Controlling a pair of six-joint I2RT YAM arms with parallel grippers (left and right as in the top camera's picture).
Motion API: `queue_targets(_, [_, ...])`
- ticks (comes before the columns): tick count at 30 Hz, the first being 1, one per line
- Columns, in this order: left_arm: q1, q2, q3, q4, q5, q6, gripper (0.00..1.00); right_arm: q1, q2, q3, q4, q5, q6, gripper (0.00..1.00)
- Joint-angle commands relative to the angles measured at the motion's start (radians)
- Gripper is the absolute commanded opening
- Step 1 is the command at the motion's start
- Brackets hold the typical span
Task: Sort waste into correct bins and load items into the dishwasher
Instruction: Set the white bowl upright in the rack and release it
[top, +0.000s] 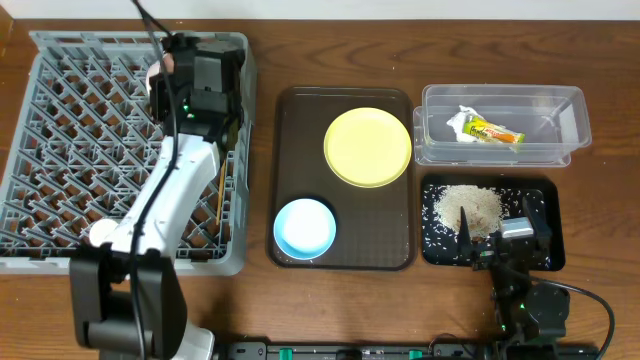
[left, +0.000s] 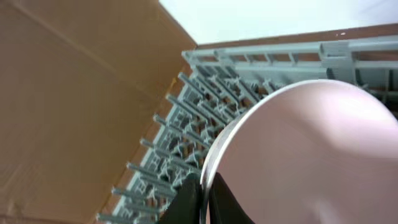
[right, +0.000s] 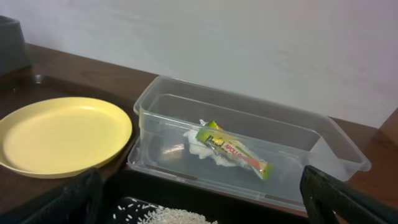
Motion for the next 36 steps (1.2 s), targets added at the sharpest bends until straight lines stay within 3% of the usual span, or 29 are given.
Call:
queue_targets(1, [0.002, 0.052, 0.011, 0.071, -0.111, 0.163, 0.08, -0.01, -0.006, -0.002, -0.003, -0.004, -0.006, 0.99])
queue_targets(7, [-0.008, 0.119, 0.011, 0.154, -0.121, 0.307, 0.08, -0.01, -0.006, -0.002, -0.003, -0.004, -0.006, 0.99])
queue_targets(26, [-0.127, 0.199, 0.011, 0.101, -0.175, 0.306, 0.08, -0.01, -0.006, -0.002, -0.003, -0.004, -0.006, 0.99])
queue_targets(28, [-0.14, 0.199, 0.011, 0.101, -0.208, 0.302, 0.15, -0.01, -0.006, -0.002, -0.003, -0.004, -0.006, 0.99])
queue_targets(31, [-0.175, 0.193, 0.011, 0.094, -0.259, 0.272, 0.42, -0.01, -0.006, -0.002, -0.003, -0.004, -0.006, 0.99])
queue_targets(36, [-0.259, 0.166, 0.011, 0.017, -0.241, 0.159, 0.52, -0.01, -0.006, -0.002, -0.003, -0.004, -0.006, 0.99])
